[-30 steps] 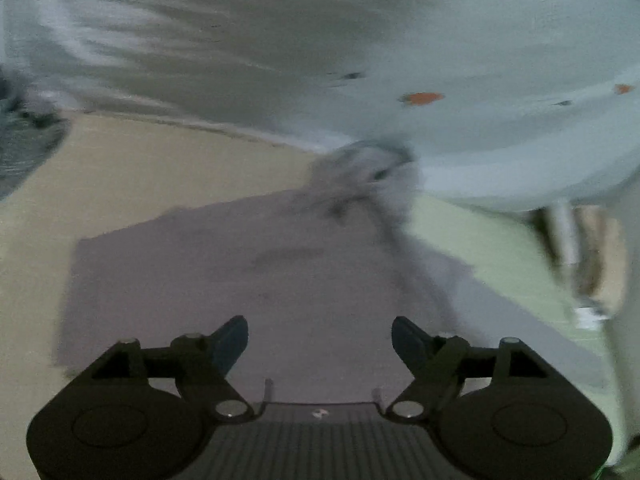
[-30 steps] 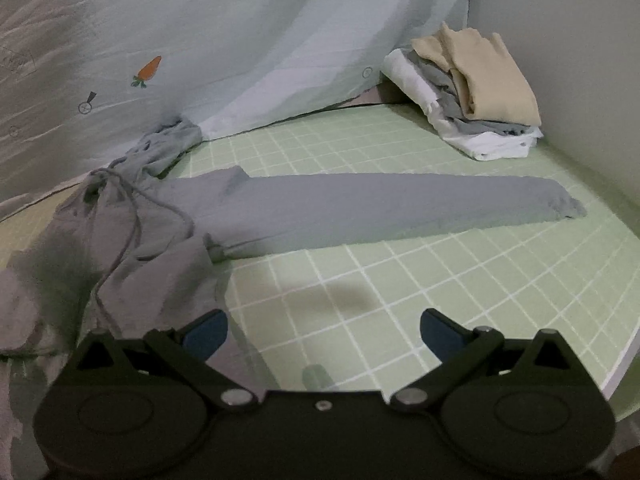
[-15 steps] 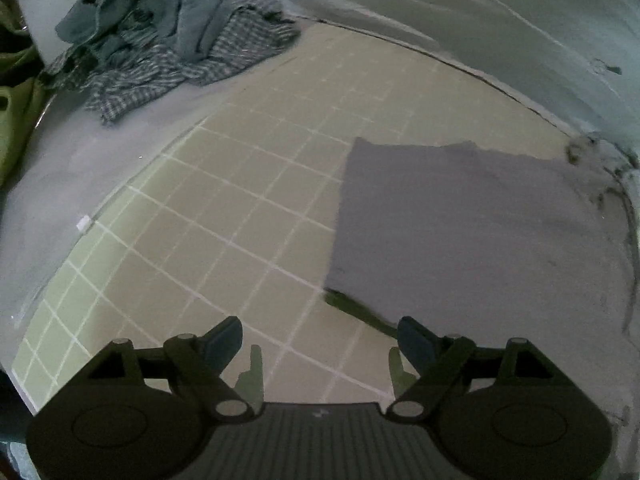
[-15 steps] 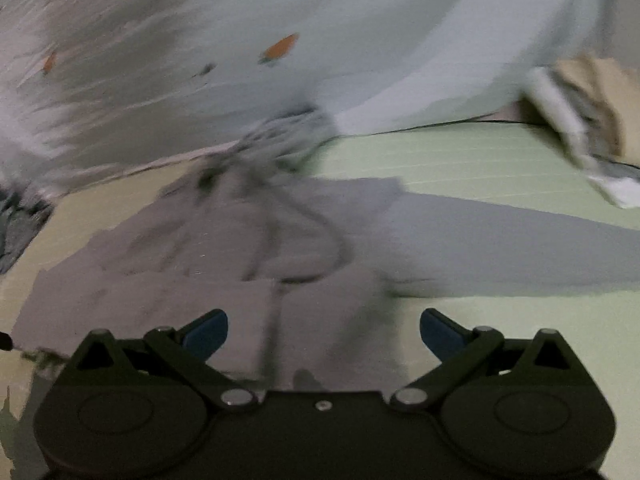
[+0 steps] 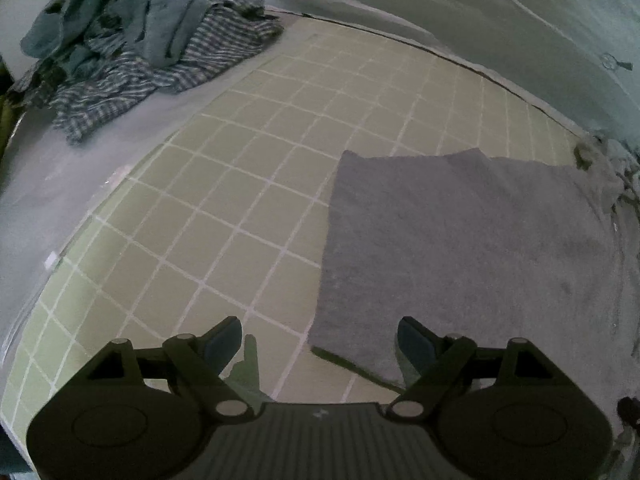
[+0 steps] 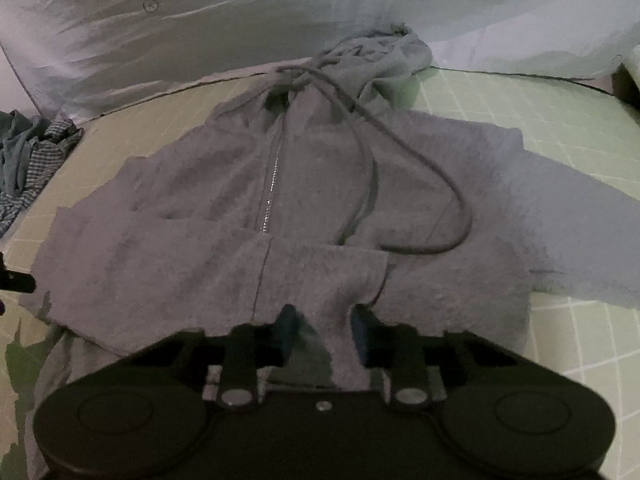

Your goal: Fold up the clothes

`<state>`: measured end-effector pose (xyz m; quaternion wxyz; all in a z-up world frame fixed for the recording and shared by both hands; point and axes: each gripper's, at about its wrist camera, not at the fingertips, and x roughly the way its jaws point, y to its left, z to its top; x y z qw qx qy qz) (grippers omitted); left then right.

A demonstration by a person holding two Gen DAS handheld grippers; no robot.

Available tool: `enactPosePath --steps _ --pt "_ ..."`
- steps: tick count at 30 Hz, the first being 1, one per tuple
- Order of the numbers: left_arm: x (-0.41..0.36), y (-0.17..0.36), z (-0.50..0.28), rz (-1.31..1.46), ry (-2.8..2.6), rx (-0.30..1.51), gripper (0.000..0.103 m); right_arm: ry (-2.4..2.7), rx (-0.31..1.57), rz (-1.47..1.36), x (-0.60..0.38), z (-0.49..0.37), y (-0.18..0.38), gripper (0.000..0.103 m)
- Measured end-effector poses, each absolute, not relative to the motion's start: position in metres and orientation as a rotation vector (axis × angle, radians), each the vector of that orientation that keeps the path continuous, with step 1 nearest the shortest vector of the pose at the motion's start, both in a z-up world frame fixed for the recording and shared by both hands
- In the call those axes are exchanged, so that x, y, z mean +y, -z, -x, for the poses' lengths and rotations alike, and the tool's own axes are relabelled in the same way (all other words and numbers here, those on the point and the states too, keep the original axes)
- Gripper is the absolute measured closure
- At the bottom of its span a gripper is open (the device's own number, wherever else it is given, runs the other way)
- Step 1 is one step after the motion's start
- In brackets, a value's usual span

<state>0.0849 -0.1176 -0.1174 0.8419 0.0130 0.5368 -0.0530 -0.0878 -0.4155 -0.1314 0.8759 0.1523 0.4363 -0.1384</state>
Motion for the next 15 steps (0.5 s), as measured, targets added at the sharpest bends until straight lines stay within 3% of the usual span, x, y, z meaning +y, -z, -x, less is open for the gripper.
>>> enactPosePath --steps 2,9,15 --pt "-0.12 0.114 -0.088 -0.036 0.112 1.116 0.017 0.257 0.909 -0.311 -0.417 0.089 0.126 0.094" --pt "-0.129 0.099 -0.104 -0.056 0.107 1.04 0.017 0.227 0.765 -0.279 -0.432 0.086 0.08 0.096" --pt "-0.134 0.088 -0.114 -0.04 0.104 0.984 0.016 0.498 0.674 -0.279 -0.508 0.102 0.054 0.096"
